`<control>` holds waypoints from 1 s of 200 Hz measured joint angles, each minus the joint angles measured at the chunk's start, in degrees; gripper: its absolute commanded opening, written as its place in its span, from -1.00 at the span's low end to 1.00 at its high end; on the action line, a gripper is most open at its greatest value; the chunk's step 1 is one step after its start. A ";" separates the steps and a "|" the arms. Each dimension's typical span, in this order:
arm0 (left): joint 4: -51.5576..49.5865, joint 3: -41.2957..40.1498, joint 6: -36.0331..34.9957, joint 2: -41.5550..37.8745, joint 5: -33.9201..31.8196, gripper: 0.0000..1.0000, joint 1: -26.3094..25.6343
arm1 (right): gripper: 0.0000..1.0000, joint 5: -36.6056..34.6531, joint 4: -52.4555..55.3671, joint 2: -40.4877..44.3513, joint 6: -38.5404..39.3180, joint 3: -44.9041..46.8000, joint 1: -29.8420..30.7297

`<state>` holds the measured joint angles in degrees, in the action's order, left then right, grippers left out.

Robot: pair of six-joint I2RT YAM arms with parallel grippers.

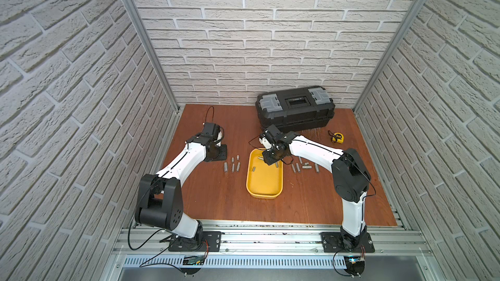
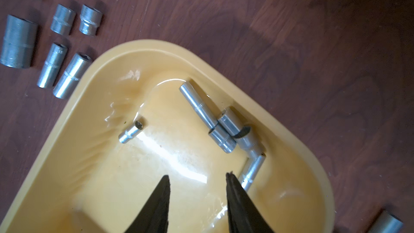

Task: Take out the socket from the storage box
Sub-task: Pick up the socket head from the storage box.

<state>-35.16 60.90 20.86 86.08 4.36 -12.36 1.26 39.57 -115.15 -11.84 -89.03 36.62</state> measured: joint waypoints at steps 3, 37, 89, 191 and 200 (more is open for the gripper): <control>0.11 -0.17 0.04 -0.09 0.00 -0.18 -0.07 | -0.15 -0.07 0.00 -0.39 -0.11 -0.15 0.11; 1.11 -2.14 1.20 -0.33 0.02 -0.18 -0.63 | -0.15 -1.68 0.11 -4.11 -0.72 -2.21 0.94; 2.43 -4.42 2.38 -0.96 0.04 -0.17 -1.22 | -0.16 -4.92 0.48 -5.53 -0.90 -3.72 1.03; 3.54 -5.16 3.39 -1.36 0.02 -0.17 -1.84 | -0.50 -4.09 0.22 -7.54 -0.83 -4.02 1.09; 3.54 -5.16 3.39 -1.36 0.02 -0.17 -1.92 | -0.51 -3.72 0.07 -7.54 -0.76 -3.78 1.09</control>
<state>-31.62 55.75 24.25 84.73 4.38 -14.28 -2.46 39.64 -122.69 -12.60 -92.82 37.71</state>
